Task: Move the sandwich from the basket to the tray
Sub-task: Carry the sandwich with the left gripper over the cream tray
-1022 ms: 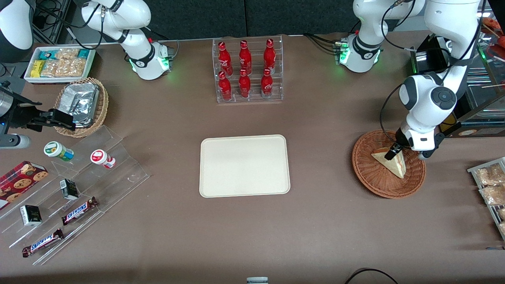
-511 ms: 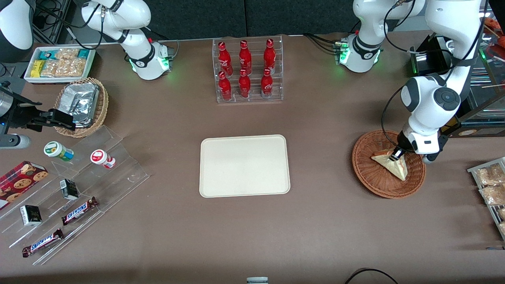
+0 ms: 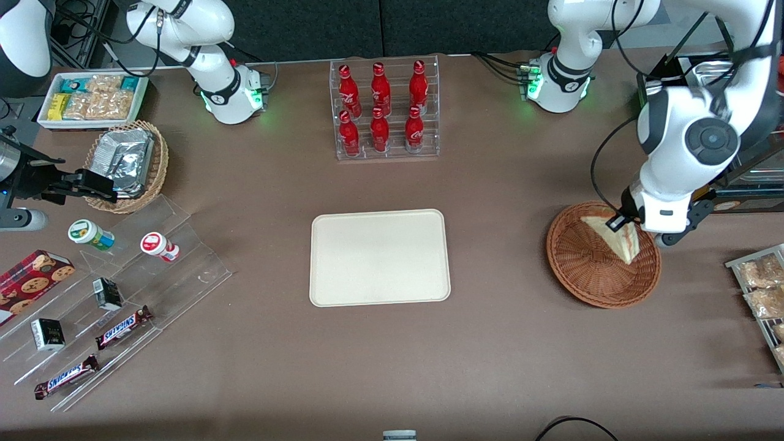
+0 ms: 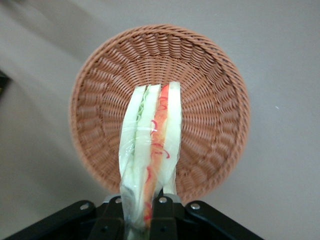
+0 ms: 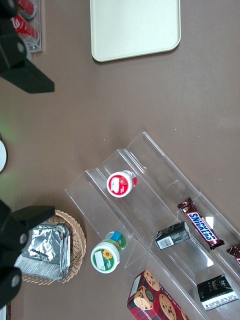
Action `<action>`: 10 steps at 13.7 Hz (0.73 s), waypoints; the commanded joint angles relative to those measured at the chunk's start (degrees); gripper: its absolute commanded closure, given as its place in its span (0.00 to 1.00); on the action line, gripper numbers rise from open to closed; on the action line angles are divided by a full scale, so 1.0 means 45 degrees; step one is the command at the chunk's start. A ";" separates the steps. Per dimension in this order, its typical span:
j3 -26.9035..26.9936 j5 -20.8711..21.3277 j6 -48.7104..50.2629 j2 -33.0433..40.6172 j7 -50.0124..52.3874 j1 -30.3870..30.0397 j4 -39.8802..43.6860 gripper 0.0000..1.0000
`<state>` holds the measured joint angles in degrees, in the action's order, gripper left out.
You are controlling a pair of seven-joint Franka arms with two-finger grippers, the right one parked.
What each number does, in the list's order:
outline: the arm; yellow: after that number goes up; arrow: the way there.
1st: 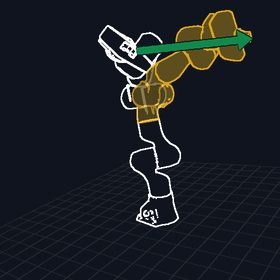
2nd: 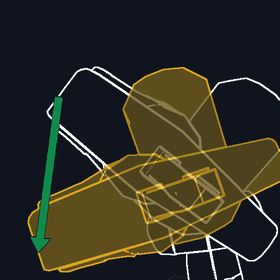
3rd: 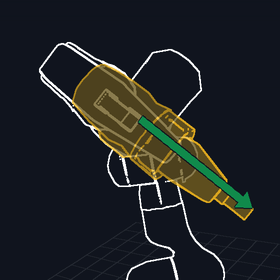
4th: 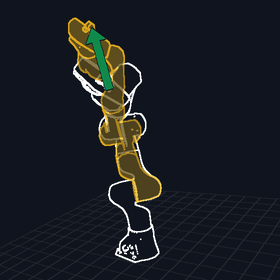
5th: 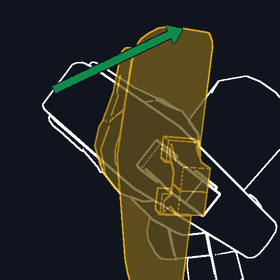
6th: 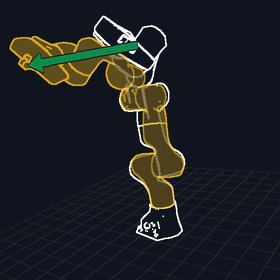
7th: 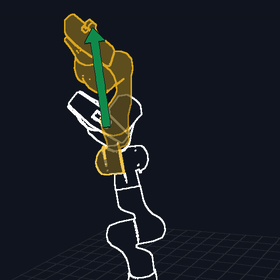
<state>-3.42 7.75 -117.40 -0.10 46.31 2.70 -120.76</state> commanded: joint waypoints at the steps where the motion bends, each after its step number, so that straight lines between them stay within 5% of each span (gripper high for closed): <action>1: -0.0974 0.0251 0.1845 -0.0133 0.0237 0.0045 0.1734 0.98; 10: -0.5075 0.0056 0.3256 -0.1069 0.1797 0.0045 0.4705 0.97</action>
<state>-22.81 7.69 -104.72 -1.92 51.91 2.94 -104.12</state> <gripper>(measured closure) 0.855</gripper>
